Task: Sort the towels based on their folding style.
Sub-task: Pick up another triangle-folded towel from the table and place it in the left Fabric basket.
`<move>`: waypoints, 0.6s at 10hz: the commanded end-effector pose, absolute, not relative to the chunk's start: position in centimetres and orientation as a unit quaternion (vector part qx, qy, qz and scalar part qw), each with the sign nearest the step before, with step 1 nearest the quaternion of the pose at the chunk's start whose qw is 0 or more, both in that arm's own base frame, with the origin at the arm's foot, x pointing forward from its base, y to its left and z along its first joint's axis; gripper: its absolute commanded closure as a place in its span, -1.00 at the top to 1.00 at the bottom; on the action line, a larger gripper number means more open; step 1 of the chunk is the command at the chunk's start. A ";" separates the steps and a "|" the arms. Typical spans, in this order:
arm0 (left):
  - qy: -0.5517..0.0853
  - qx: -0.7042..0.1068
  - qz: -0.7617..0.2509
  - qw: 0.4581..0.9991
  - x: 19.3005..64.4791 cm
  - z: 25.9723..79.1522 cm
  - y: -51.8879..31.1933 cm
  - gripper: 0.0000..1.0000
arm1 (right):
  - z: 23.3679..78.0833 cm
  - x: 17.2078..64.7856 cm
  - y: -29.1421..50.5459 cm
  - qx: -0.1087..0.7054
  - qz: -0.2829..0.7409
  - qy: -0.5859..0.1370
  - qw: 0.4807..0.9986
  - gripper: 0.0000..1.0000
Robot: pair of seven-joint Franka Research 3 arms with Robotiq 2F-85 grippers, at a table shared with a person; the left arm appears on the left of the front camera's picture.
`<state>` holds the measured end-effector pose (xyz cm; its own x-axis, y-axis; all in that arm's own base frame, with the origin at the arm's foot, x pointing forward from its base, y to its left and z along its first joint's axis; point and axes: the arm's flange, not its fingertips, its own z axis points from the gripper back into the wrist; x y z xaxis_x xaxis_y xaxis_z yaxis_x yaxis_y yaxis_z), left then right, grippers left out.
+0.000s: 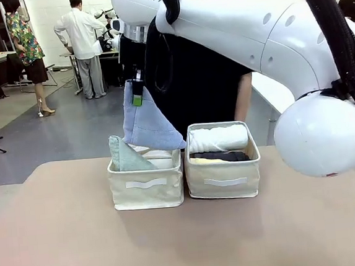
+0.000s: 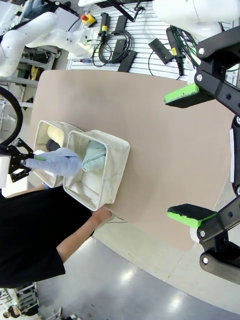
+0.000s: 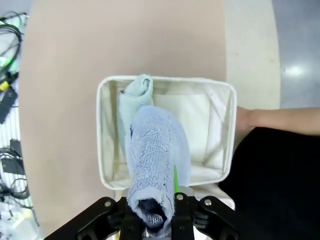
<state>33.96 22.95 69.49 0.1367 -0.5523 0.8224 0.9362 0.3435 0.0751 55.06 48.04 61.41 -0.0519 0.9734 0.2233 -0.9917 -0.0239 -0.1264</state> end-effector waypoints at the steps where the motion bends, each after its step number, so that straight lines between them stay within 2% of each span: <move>1: -0.408 -0.240 -0.521 0.710 33.8 69.6 22.9 1.00 | 61.6 55.1 47.8 0.038 0.714 -0.124 0.688 -0.65; 6: -0.408 -0.240 -0.521 0.710 33.8 69.6 22.9 1.00 | 61.2 55.3 47.9 0.033 0.714 -0.121 0.689 -0.65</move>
<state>33.95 22.95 69.49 0.1367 -0.5523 0.8224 0.9361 0.3435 0.0751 55.30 47.87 61.14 -0.0469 0.9761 0.2123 -0.9916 -0.0199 -0.1278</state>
